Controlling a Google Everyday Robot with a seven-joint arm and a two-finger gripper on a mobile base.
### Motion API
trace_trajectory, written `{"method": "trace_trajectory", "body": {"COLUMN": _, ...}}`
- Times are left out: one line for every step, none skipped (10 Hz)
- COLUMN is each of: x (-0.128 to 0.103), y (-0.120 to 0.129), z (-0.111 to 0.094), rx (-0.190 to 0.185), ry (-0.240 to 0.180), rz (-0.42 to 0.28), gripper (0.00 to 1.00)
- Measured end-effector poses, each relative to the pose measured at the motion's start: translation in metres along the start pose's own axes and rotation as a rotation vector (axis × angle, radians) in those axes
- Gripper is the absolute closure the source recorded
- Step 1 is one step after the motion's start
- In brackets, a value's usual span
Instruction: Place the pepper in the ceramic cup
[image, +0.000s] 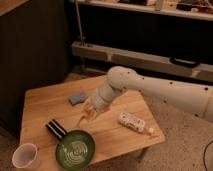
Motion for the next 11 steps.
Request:
{"method": "trace_trajectory", "body": {"x": -0.018, "y": -0.016, "z": 0.013, "rx": -0.015, "ry": -0.045, "rz": -0.043, "gripper": 1.0}}
{"method": "trace_trajectory", "body": {"x": -0.036, "y": -0.029, "z": 0.025, "rx": -0.031, "ry": -0.082, "rz": -0.077, "gripper": 1.0}}
{"method": "trace_trajectory", "body": {"x": -0.065, "y": -0.037, "z": 0.046, "rx": -0.074, "ry": -0.137, "rz": -0.122, "gripper": 1.0}}
{"method": "trace_trajectory", "body": {"x": -0.089, "y": -0.038, "z": 0.062, "rx": -0.111, "ry": -0.187, "rz": -0.154, "gripper": 1.0}}
{"method": "trace_trajectory", "body": {"x": -0.105, "y": -0.034, "z": 0.073, "rx": -0.151, "ry": -0.234, "rz": -0.174, "gripper": 1.0}}
{"method": "trace_trajectory", "body": {"x": -0.124, "y": -0.03, "z": 0.086, "rx": -0.197, "ry": -0.294, "rz": -0.189, "gripper": 1.0}}
{"method": "trace_trajectory", "body": {"x": -0.143, "y": -0.025, "z": 0.101, "rx": -0.252, "ry": -0.372, "rz": -0.205, "gripper": 1.0}}
{"method": "trace_trajectory", "body": {"x": -0.16, "y": -0.021, "z": 0.11, "rx": -0.297, "ry": -0.427, "rz": -0.224, "gripper": 1.0}}
{"method": "trace_trajectory", "body": {"x": -0.17, "y": -0.018, "z": 0.116, "rx": -0.328, "ry": -0.466, "rz": -0.239, "gripper": 1.0}}
{"method": "trace_trajectory", "body": {"x": -0.184, "y": -0.017, "z": 0.122, "rx": -0.37, "ry": -0.518, "rz": -0.262, "gripper": 1.0}}
{"method": "trace_trajectory", "body": {"x": -0.189, "y": -0.016, "z": 0.124, "rx": -0.388, "ry": -0.535, "rz": -0.271, "gripper": 1.0}}
